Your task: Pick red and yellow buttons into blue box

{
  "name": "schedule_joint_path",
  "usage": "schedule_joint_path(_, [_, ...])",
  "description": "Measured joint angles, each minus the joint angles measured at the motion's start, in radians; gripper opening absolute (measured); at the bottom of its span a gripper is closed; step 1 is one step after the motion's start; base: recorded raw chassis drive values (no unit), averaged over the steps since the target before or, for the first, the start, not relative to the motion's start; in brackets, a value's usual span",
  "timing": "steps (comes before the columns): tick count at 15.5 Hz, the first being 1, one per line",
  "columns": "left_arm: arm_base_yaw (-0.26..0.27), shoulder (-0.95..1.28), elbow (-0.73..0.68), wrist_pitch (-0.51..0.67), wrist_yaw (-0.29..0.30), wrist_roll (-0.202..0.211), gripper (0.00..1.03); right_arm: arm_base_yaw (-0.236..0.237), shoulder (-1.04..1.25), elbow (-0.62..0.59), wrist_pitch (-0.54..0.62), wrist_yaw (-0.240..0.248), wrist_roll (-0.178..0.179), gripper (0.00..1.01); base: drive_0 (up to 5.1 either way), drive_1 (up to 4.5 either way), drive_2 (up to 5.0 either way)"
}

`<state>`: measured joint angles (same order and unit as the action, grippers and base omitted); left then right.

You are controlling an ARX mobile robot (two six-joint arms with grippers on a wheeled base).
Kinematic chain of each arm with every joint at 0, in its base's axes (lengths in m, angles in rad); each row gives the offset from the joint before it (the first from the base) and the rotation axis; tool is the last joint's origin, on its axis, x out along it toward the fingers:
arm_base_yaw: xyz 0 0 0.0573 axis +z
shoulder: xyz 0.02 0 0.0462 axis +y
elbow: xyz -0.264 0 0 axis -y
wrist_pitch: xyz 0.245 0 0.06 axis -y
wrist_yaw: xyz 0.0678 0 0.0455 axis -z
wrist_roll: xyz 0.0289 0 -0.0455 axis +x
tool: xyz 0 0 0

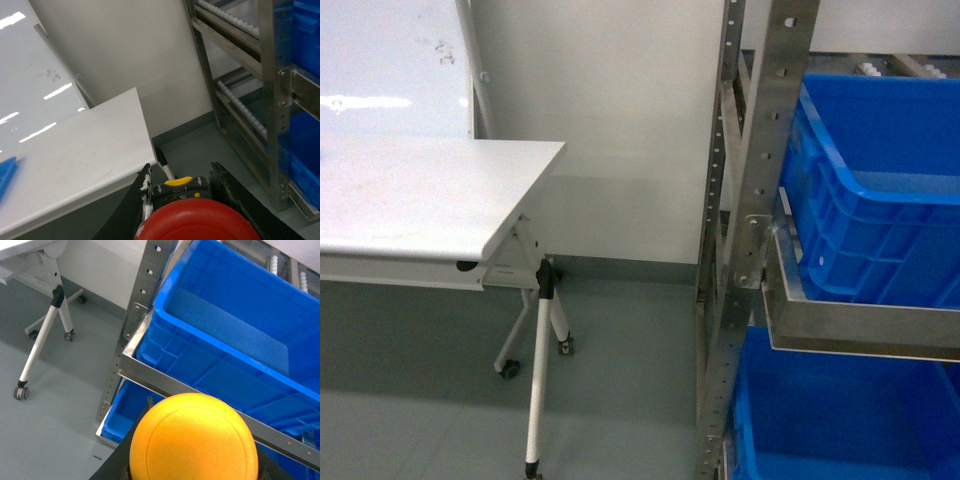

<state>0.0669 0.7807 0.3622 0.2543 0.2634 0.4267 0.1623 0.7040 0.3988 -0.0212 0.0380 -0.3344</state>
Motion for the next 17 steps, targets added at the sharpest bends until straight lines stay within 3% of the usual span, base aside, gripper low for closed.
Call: schedule_joint_path(17, [-0.001, 0.0, 0.0, 0.001, 0.0, 0.0, 0.29, 0.0, 0.001, 0.0, -0.001, 0.0, 0.0, 0.28, 4.8, -2.31, -2.3])
